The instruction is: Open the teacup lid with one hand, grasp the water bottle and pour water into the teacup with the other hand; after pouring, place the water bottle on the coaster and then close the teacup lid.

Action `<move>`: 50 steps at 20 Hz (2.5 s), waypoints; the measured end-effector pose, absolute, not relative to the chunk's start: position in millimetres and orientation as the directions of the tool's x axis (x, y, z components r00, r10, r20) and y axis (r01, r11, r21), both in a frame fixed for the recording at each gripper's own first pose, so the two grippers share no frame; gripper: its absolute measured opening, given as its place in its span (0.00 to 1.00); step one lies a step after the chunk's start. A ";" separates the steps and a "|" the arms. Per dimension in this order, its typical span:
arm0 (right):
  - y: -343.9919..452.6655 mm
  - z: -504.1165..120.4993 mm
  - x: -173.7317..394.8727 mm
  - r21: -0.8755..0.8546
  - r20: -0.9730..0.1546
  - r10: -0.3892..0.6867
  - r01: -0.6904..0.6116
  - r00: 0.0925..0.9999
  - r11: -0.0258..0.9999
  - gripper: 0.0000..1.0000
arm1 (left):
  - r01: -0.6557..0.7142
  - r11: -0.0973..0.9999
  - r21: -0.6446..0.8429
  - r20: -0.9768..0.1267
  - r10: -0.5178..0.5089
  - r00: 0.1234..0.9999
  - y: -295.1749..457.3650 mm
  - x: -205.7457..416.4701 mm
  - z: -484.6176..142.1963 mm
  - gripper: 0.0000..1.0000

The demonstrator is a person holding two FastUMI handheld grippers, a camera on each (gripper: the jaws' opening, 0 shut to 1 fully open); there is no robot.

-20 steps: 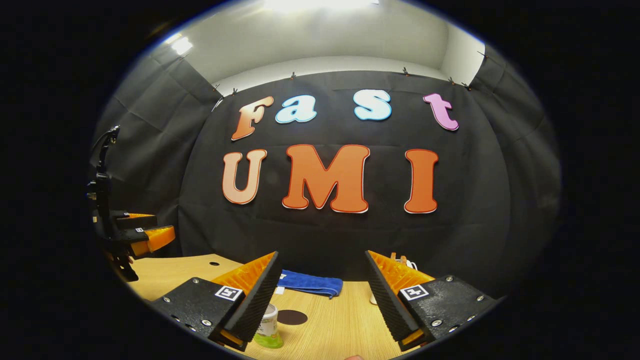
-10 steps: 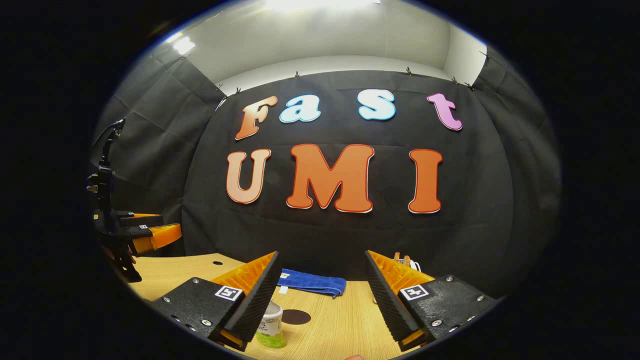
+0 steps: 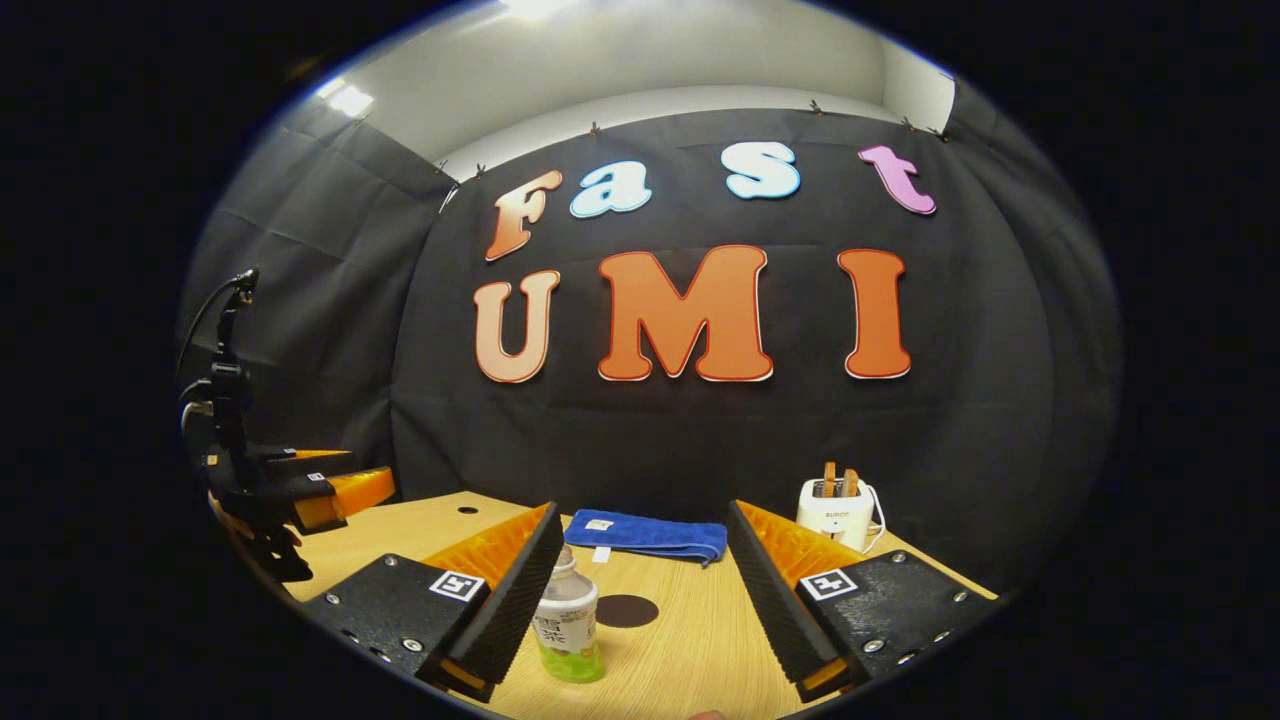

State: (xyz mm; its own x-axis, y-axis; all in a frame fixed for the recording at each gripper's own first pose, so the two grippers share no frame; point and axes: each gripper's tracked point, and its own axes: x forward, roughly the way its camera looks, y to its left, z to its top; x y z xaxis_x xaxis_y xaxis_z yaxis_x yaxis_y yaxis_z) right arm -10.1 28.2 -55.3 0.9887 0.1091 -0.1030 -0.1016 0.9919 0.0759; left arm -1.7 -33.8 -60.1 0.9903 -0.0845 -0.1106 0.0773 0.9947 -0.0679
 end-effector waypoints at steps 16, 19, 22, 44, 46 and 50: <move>85.9 -124.3 -17.4 0.116 -0.260 0.253 -0.230 0.932 0.966 0.99 | 0.167 0.984 -0.062 -0.373 -0.178 0.910 -67.7 -13.9 -174.9 0.98; 85.3 -132.5 -16.6 0.125 -0.278 0.255 -0.228 0.926 0.966 0.99 | 0.186 0.982 -0.035 -0.413 -0.184 0.892 -74.0 -13.9 -189.4 0.98; 79.2 -138.7 -16.5 0.134 -0.292 0.244 -0.213 0.925 0.968 0.99 | 0.204 0.979 0.002 -0.425 -0.184 0.886 -78.8 -14.3 -196.4 0.98; 70.2 -173.6 -13.1 0.177 -0.387 0.249 -0.194 0.888 0.965 0.99 | 0.216 0.976 0.022 -0.437 -0.185 0.880 -83.9 -4.0 -207.6 0.33; 74.5 -179.5 -11.8 0.172 -0.399 0.259 -0.206 0.880 0.964 0.99 | 0.214 0.976 0.022 -0.414 -0.186 0.891 -81.0 -1.6 -200.4 0.34; 83.5 -210.3 -4.8 0.156 -0.460 0.253 -0.203 0.851 0.967 0.99 | 0.201 0.979 0.018 -0.372 -0.180 0.910 -74.6 1.5 -183.3 0.31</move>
